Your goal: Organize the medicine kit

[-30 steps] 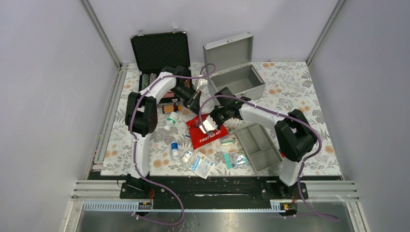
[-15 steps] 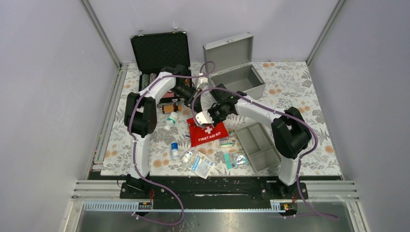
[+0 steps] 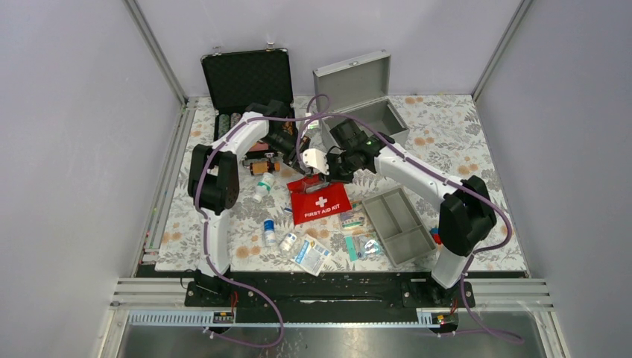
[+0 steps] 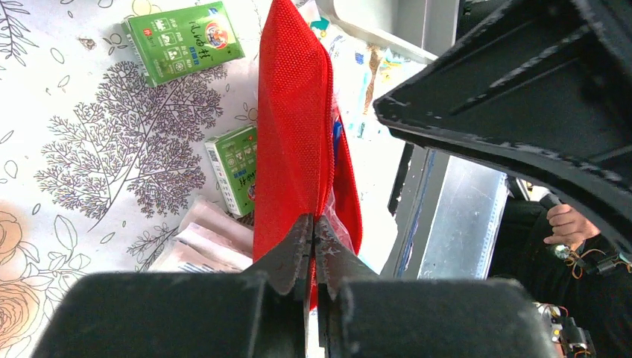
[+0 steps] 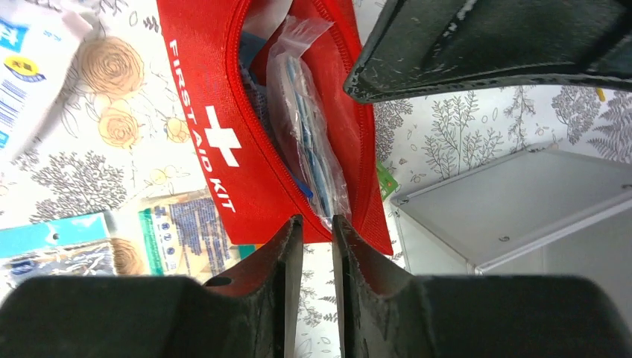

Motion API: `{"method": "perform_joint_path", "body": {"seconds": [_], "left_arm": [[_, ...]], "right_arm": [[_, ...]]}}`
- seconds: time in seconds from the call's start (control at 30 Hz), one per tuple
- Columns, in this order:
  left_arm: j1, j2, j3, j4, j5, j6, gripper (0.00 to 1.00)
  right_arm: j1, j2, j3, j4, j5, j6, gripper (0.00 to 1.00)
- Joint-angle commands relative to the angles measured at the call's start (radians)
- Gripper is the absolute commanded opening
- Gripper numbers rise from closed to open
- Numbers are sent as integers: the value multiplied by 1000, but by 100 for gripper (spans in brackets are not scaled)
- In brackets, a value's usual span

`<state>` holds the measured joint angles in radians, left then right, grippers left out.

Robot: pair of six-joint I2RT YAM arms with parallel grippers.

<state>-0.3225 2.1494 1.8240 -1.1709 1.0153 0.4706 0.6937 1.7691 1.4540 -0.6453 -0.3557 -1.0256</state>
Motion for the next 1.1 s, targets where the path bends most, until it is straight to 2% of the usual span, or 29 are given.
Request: {"method": "perform_joint_path", "body": {"seconds": [0.0,0.13,0.33,0.57,0.73,0.9,1.07], "left_arm": [[2,-60,-6,11,46,14,0],[2,-62,-4,10,55,13,0],[1,-50,2,11,70,-10,0],[1,-51,4,11,81,-38,0],[0,-40,9,10,92,-59,0],[-2,-47,-3,10,56,-39,0],[-19,-70,-23,10,1,11,0]], "right_arm": [[-3,-42,15,4,-31,137,28],[-3,-31,18,20,-35,145,24],[-3,10,-18,194,-50,290,11],[2,88,-60,264,-77,366,7],[4,93,-117,268,-65,394,7],[-27,31,-84,239,-15,447,8],[-77,-71,-35,172,-140,420,18]]}}
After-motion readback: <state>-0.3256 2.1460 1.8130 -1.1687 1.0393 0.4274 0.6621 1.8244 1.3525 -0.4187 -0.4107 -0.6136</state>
